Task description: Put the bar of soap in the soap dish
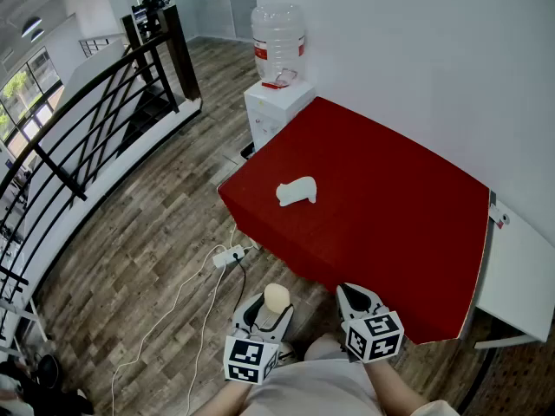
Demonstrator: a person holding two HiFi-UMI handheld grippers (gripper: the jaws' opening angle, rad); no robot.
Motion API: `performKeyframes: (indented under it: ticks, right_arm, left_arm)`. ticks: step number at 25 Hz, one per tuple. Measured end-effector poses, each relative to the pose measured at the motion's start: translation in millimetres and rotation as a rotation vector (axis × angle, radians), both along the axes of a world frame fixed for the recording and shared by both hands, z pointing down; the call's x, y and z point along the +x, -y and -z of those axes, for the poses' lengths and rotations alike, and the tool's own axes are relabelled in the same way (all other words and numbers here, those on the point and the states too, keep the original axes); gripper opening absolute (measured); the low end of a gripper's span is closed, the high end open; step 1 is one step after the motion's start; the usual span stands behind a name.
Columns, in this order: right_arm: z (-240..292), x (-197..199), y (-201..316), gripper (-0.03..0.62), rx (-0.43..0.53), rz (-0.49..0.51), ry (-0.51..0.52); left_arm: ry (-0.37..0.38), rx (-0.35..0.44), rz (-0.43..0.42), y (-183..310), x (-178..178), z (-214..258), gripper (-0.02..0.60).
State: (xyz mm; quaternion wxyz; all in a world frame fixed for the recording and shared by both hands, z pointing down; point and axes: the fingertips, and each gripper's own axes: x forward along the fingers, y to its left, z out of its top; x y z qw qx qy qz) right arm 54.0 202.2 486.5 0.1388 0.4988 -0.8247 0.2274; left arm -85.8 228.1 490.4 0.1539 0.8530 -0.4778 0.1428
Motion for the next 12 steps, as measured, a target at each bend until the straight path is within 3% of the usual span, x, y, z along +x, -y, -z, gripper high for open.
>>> performKeyframes:
  ticks: [6, 12]
  right_arm:
    - [-3.5, -12.7, 22.6, 0.005, 0.003, 0.006, 0.006]
    - [-10.9, -14.6, 90.5, 0.005, 0.015, 0.03, 0.001]
  left_arm:
    - [-0.007, 0.002, 0.003, 23.7, -12.6, -2.0, 0.262]
    - [0.001, 0.0, 0.024, 87.5, -16.3, -10.5, 0.262]
